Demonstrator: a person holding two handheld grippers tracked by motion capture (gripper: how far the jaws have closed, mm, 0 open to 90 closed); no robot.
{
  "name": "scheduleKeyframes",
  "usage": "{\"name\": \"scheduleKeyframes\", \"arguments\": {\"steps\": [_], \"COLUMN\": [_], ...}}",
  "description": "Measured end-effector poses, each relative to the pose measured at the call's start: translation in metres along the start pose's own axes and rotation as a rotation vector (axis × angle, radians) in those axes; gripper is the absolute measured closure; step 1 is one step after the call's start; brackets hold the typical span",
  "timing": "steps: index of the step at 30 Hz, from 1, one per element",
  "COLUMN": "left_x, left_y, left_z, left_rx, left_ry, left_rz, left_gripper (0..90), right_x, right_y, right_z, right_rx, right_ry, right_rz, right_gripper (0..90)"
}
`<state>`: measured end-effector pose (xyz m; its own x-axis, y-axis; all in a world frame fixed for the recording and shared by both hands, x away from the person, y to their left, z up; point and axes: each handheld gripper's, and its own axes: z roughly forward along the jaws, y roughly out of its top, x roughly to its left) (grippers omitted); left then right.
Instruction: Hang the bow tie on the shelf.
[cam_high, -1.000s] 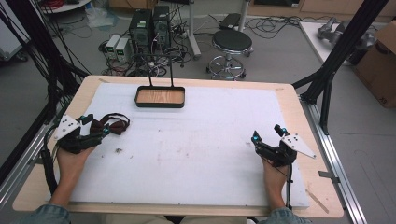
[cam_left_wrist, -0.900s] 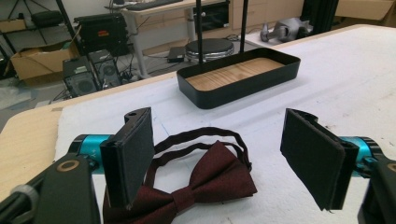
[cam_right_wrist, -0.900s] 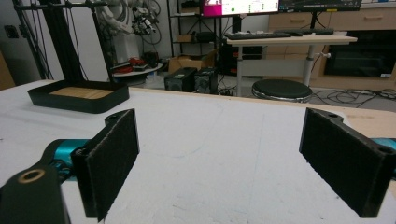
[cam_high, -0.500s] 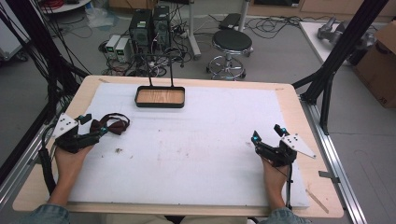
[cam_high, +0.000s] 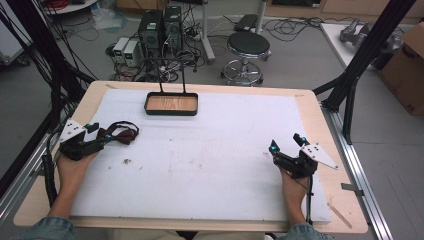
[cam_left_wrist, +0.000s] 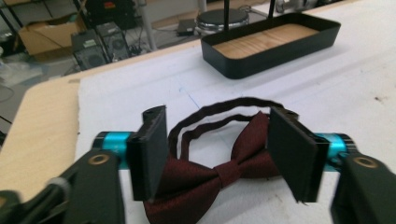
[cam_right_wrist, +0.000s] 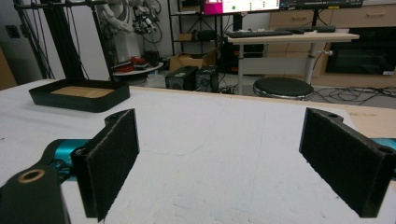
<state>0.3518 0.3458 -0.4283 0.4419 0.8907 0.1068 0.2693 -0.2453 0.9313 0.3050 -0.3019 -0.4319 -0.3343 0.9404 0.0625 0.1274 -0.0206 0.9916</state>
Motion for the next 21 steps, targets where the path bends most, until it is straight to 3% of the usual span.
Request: {"name": "scheduleKeyframes", "arguments": {"steps": [3, 8, 13, 16, 17, 21], "left_x": [-0.001, 0.0, -0.003, -0.003, -0.003, -0.003], "left_y": [-0.001, -0.006, -0.009, -0.008, -0.007, -0.008], "left_z": [0.004, 0.015, 0.021, 0.023, 0.025, 0.029], "left_rx": [0.016, 0.082, 0.105, 0.119, 0.14, 0.163], "left_ry": [-0.003, -0.034, -0.043, -0.052, -0.055, -0.071], "left_rz": [0.024, 0.067, 0.146, 0.169, 0.201, 0.215], "left_gripper": [43.2, 44.0, 46.1, 47.8, 48.1, 50.5], "right_x": [0.0, 0.0, 0.0, 0.0, 0.0, 0.0], "right_y": [0.0, 0.0, 0.0, 0.0, 0.0, -0.001], "right_z": [0.0, 0.0, 0.0, 0.0, 0.001, 0.001], "right_rx": [0.003, 0.004, 0.008, 0.009, 0.01, 0.01], "right_ry": [0.002, 0.004, 0.006, 0.006, 0.004, 0.004], "right_rz": [0.0, 0.001, 0.004, 0.006, 0.006, 0.002], "right_gripper": [11.2, 11.2, 11.2, 11.2, 11.2, 11.2]}}
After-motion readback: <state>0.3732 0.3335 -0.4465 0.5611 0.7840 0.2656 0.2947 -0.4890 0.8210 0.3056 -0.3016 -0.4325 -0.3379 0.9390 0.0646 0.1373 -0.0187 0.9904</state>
